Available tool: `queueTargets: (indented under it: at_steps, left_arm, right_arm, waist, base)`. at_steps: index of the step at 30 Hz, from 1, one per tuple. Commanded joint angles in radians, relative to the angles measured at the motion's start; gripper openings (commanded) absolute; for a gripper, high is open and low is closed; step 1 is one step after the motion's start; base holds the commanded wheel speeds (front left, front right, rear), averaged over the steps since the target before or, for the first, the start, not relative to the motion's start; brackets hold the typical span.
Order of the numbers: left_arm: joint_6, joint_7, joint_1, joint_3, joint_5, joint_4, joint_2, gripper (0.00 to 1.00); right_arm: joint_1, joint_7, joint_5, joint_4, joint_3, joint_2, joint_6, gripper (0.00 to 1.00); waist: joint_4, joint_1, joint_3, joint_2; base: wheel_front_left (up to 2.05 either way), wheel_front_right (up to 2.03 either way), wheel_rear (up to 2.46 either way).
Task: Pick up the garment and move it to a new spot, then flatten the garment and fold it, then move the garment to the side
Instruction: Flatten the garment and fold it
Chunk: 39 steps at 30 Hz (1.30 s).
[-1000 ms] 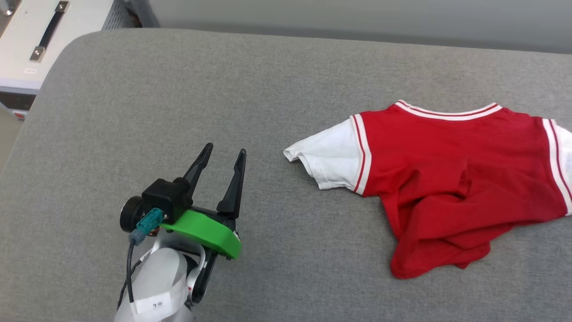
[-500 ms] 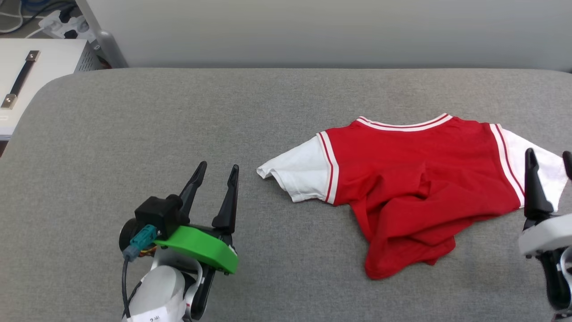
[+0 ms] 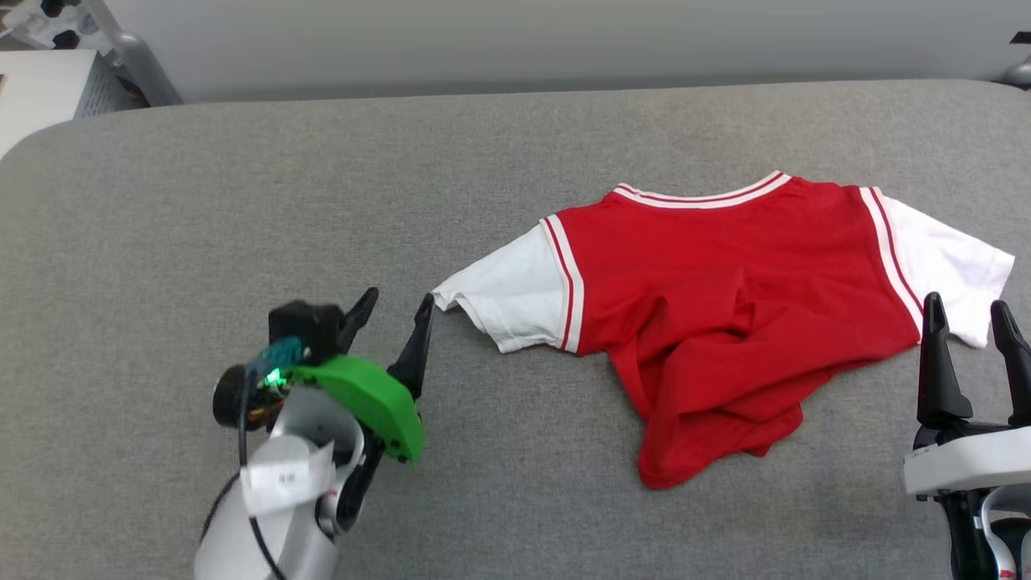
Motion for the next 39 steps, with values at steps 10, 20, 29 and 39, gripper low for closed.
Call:
queueTargets:
  at_steps: [10,20,29,39]
  left_arm:
    - [0.074,0.509,-0.275,-0.053,0.007,0.075,0.041,1.00]
    - [0.107,0.602,-0.335,-0.104,0.066,0.168,0.066,1.00]
    - [0.063,0.620,-0.298,-0.156,0.056,0.265,0.052,0.00]
    - [0.137,0.441,-0.248,-0.074,0.036,0.213,0.096,0.00]
  right_arm:
    - [-0.027,0.000,-0.035,-0.010,0.027,0.011,-0.001,1.00]
    - [-0.050,-0.013,-0.045,0.001,0.048,0.012,-0.001,1.00]
    - [-0.059,-0.012,-0.052,0.002,0.046,0.011,-0.001,1.00]
    - [-0.047,0.021,-0.058,0.029,0.030,-0.008,-0.001,1.00]
  waist:
    - [-0.065,0.0000,0.118,-0.0001]
    - [-0.094,0.0000,0.175,-0.0001]
    - [-0.084,0.0000,0.191,-0.0001]
    - [-0.053,0.0000,0.116,-0.0001]
  base:
    - [0.00,0.00,0.00]
    - [0.00,0.00,0.00]
    - [0.00,0.00,0.00]
    - [0.00,0.00,0.00]
